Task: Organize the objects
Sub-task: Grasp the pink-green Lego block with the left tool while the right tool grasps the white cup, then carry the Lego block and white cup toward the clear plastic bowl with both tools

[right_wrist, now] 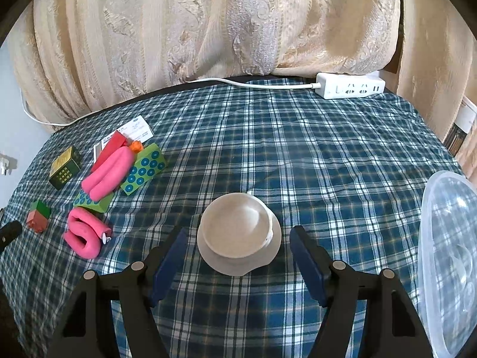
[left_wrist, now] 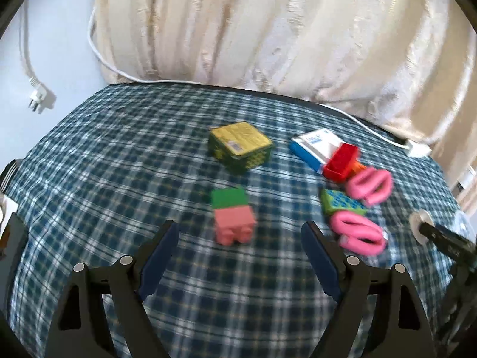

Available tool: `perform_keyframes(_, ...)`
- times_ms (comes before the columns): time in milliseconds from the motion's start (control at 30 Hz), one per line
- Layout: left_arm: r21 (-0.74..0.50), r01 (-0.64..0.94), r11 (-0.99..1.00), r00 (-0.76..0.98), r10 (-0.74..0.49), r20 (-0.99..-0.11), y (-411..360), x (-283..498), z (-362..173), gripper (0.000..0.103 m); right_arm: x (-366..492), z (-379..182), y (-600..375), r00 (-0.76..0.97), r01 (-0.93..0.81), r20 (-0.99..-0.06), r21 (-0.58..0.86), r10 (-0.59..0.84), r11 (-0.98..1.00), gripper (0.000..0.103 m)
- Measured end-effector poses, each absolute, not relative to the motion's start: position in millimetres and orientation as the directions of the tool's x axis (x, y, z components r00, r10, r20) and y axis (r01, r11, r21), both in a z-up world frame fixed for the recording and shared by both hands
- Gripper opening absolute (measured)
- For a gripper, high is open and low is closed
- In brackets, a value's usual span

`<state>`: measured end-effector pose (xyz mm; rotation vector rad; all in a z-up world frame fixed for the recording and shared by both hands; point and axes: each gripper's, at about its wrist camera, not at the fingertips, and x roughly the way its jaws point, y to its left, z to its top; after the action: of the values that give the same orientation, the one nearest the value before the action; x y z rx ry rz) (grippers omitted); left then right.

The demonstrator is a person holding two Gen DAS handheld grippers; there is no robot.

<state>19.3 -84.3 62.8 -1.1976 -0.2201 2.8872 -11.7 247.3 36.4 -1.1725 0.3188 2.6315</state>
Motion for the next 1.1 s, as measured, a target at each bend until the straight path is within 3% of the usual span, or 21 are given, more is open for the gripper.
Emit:
perform_keyframes(67,-0.132,0.066,-0.989,-0.703,0.047,-0.710,-87.9,14.2,59.6,0.085,-12.2,36.2,246.2,-0.649,-0.304,-0.749,0.098,0.131,-0.947,0.075)
perform_keyframes(200,-0.114,0.077,-0.990,-0.681,0.031,-0.732,-86.6,2.3,50.8,0.069,-13.9,34.2,244.8,-0.646,-0.300,-0.752,0.094,0.130,-0.949,0.070)
perform_keyframes(433,-0.109,0.077,-0.991,-0.652,0.032,-0.757,-80.8,-13.4,38.1,0.062,-14.1,31.4,248.1,-0.642,-0.311,-0.756,0.104,0.128,-0.945,0.065)
perform_keyframes(600,-0.109,0.084,-0.991,-0.629,0.032,-0.777,-80.4,-18.8,30.0,0.042,-14.9,29.9,248.0,-0.640,-0.315,-0.758,0.113,0.123,-0.943,0.062)
perform_keyframes(1100,-0.076,0.071,-0.995,-0.641,0.013,-0.767,-73.6,-15.7,26.8,0.034,-16.8,31.1,247.7,-0.640,-0.315,-0.758,0.108,0.127,-0.943,0.053)
